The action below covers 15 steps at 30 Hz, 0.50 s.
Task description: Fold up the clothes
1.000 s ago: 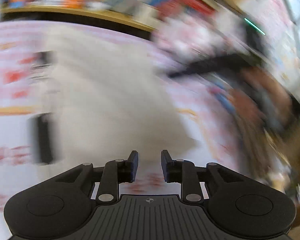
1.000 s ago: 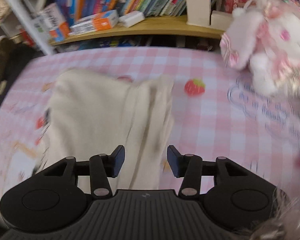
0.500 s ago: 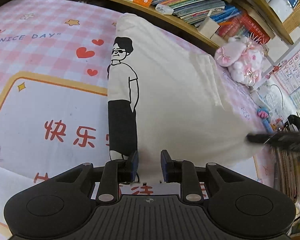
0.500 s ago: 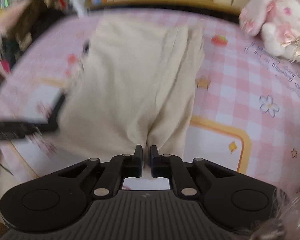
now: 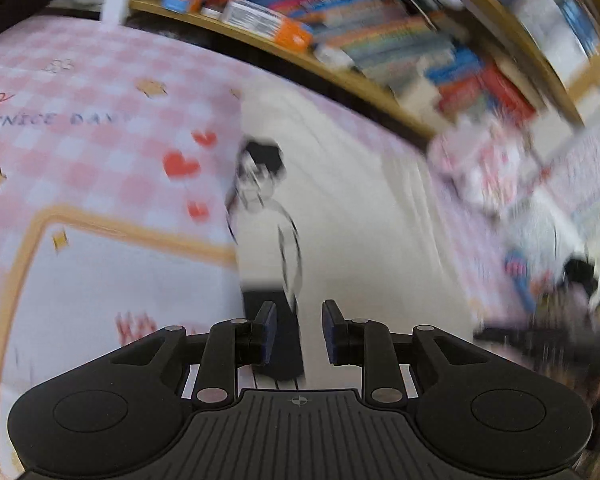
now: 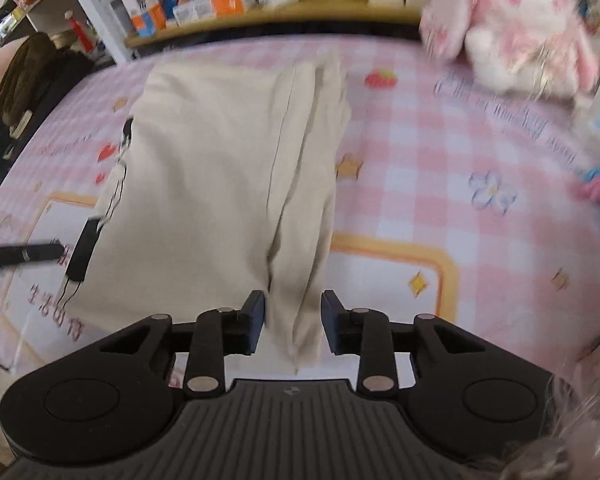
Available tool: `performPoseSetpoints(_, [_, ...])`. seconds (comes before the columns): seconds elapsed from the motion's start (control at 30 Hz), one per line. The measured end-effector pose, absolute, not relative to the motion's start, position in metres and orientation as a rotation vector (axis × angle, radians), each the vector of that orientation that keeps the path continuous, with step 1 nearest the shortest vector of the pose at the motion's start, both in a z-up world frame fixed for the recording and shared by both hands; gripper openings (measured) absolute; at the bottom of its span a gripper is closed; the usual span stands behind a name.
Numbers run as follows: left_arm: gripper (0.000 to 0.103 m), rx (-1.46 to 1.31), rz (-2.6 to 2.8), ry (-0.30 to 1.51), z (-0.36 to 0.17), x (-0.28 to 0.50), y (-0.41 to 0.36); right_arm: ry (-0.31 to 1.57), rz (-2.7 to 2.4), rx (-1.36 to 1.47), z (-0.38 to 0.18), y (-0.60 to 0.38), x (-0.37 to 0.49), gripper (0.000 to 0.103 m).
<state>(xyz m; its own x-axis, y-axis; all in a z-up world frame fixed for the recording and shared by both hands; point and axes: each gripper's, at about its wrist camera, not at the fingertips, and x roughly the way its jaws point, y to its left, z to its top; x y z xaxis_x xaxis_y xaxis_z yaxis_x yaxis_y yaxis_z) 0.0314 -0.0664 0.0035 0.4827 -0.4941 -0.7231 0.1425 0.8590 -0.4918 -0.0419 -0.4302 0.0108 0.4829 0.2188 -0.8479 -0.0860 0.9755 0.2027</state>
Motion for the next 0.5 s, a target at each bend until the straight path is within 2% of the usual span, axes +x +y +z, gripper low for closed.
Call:
performPoseSetpoints(0.07, [0.037,-0.407,-0.396,0.979,0.004,0.057,-0.064,1.056,0.177,0.144,0.007,-0.427,-0.039,0.030])
performPoseSetpoints(0.2, [0.039,-0.450,-0.398,0.974,-0.001,0.113,-0.058,1.095,0.122,0.156,-0.006,-0.425,-0.036,0.029])
performPoseSetpoints(0.27, [0.049,-0.469,-0.398,0.985,-0.006,0.139,-0.056,1.101,0.097,0.165,-0.008,-0.424,-0.036,0.029])
performPoseSetpoints(0.37, [0.059,-0.482,-0.391,1.008,-0.018,0.174,-0.053,1.110,0.059,0.189,-0.010,-0.424,-0.036,0.030])
performPoseSetpoints(0.5, [0.061,-0.510,-0.383,1.027,-0.037,0.211,-0.046,1.105,0.019,0.189,-0.010,-0.421,-0.039,0.036])
